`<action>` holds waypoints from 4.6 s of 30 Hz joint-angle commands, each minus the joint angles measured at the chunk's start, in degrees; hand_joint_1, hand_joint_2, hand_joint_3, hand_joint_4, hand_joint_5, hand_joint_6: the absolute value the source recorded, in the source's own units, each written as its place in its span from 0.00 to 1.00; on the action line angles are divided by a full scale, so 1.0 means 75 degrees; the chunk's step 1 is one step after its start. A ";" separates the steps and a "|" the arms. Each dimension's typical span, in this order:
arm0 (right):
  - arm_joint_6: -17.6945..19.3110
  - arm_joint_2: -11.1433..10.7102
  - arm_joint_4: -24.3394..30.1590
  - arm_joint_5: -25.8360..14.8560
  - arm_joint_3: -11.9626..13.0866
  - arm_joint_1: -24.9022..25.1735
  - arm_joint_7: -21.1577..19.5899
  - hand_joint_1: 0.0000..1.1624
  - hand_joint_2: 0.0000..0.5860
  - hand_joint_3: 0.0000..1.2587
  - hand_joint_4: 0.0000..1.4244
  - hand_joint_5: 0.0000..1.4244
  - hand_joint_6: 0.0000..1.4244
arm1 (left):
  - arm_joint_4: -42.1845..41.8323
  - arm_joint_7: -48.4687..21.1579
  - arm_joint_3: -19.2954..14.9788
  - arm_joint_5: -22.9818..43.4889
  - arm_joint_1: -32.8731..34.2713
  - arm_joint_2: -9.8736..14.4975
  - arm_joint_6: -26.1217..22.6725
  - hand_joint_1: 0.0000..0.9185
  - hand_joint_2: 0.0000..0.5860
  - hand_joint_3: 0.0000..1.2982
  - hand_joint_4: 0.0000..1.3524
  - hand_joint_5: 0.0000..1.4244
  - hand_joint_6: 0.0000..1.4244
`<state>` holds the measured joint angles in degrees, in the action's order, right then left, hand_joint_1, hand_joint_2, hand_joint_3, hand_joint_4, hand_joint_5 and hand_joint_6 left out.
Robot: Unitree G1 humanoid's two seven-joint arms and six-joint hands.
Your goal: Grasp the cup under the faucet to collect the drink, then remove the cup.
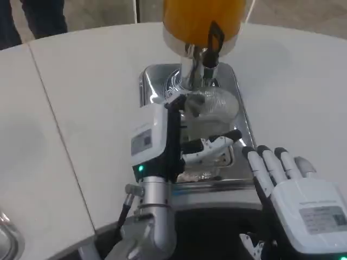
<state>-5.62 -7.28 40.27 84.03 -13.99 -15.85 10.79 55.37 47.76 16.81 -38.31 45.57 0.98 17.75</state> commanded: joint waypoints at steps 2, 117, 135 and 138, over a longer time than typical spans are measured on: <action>-0.0098 0.0071 0.0094 0.0105 0.0017 0.0019 0.0190 0.55 0.81 0.00 0.00 0.00 0.03 | 0.0229 0.0436 0.0269 -0.0095 0.0269 -0.0112 0.0040 0.71 0.07 0.89 0.83 1.00 1.00; -0.1087 0.1062 -0.2743 -0.8950 0.1526 0.6033 -0.0652 0.56 0.79 0.00 0.00 0.00 0.04 | -0.9628 -0.4592 -0.1502 -0.2125 -0.7055 0.3600 -0.2507 0.29 0.14 0.00 0.00 0.00 0.00; -0.0942 0.0135 -0.3037 -0.9329 0.0752 0.5998 -0.0034 0.54 0.78 0.00 0.00 0.00 0.05 | -0.9528 -0.4424 -0.1702 -0.2056 -0.7142 0.3378 -0.2427 0.28 0.14 0.00 0.00 0.00 0.00; -0.1134 -0.0086 -0.2974 -0.9005 0.0566 0.6080 0.0009 0.52 0.77 0.00 0.00 0.00 0.05 | -0.9519 -0.4442 -0.1723 -0.1987 -0.7136 0.3371 -0.2383 0.24 0.14 0.00 0.00 0.00 0.00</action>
<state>-12.96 -6.60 17.25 14.92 -8.00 29.55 9.56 -16.19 13.90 4.19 -53.89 -7.21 26.51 -0.87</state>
